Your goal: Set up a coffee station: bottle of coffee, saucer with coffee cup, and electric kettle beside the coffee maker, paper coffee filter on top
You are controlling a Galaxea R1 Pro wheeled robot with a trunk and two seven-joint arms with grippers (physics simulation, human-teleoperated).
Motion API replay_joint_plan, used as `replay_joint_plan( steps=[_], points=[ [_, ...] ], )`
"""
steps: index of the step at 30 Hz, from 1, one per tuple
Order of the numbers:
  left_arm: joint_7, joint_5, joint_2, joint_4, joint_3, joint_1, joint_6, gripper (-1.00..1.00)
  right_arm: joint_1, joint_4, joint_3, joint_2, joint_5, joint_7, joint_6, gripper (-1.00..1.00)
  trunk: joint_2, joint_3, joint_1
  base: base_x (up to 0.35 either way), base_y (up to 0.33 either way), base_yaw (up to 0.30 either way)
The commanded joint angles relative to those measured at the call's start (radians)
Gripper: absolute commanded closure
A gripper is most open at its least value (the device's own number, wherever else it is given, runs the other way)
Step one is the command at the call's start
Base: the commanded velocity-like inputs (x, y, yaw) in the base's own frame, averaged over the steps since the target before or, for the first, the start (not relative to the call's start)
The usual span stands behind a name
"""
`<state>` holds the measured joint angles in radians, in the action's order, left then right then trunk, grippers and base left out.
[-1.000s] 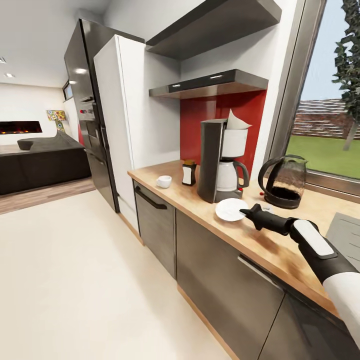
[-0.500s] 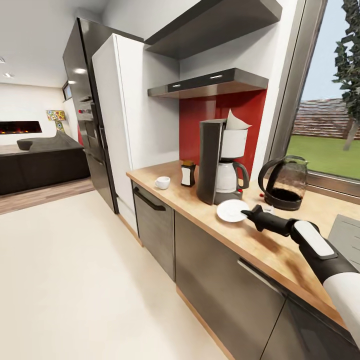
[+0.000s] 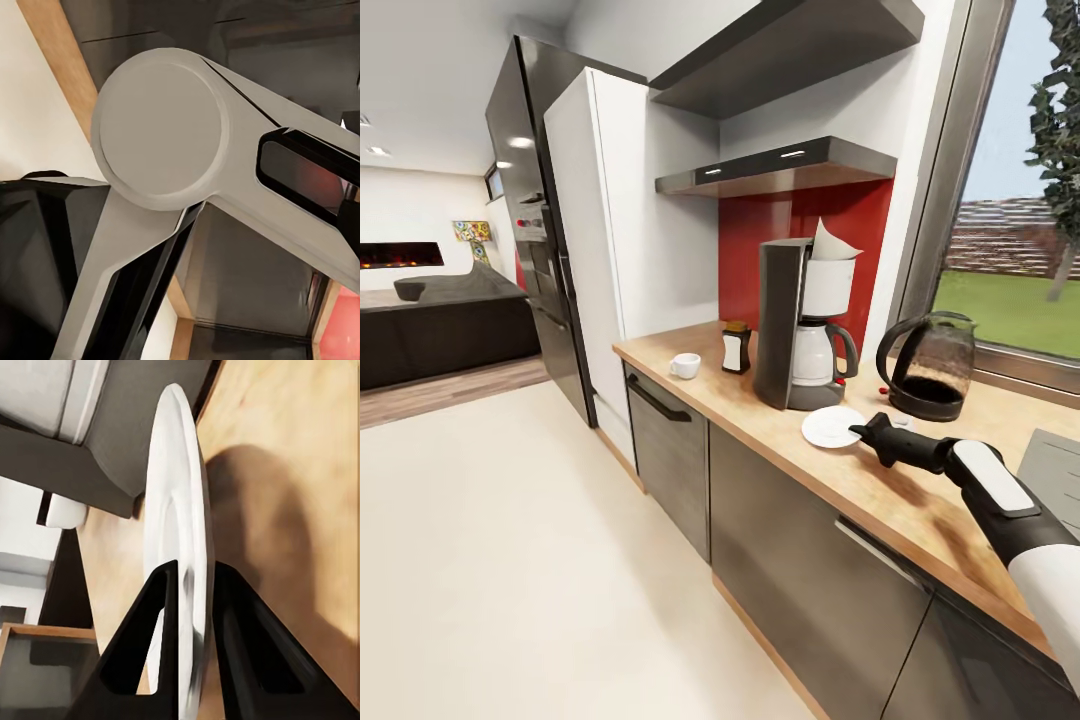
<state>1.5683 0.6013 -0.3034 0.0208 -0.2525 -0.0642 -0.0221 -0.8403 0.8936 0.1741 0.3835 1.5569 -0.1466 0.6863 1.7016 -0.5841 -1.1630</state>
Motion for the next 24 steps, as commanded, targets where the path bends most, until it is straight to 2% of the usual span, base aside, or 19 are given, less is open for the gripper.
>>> replay_joint_plan(
  steps=[1, 6, 10, 15, 17, 24],
  points=[
    [0.002, 0.008, 0.000, 0.001, -0.008, 0.000, -0.002, -1.00, 0.000, -0.019, 0.003, 0.002, -0.018, -0.009, 0.004, 1.00, 0.000, -0.001, 0.000, 0.000, 0.000, 0.000],
    [0.002, 0.008, 0.000, 0.001, -0.008, 0.000, -0.002, -1.00, 0.000, -0.019, 0.002, 0.002, -0.018, -0.009, 0.004, 1.00, 0.000, -0.001, 0.000, 0.000, 0.000, 0.000],
    [0.002, 0.008, 0.000, 0.002, -0.008, 0.000, -0.004, -1.00, 0.000, -0.019, 0.002, 0.002, -0.018, -0.010, 0.004, 1.00, 0.028, -0.014, -0.015, 0.000, 0.000, 0.000],
    [0.002, 0.008, 0.000, 0.002, -0.008, 0.000, -0.005, -1.00, 0.000, -0.019, 0.002, 0.002, -0.018, -0.010, 0.004, 1.00, 0.028, -0.014, -0.015, 0.000, 0.000, 0.000],
    [0.002, 0.008, 0.000, 0.002, -0.008, 0.000, -0.005, -1.00, 0.000, -0.019, 0.002, 0.002, -0.018, -0.010, 0.004, 1.00, 0.042, -0.020, -0.023, 0.000, 0.000, 0.000],
    [0.002, 0.008, 0.000, 0.002, -0.008, 0.000, -0.004, -1.00, 0.000, -0.019, 0.002, 0.002, -0.018, -0.010, 0.004, 1.00, 0.042, -0.020, -0.023, 0.000, 0.000, 0.000]
  ],
)
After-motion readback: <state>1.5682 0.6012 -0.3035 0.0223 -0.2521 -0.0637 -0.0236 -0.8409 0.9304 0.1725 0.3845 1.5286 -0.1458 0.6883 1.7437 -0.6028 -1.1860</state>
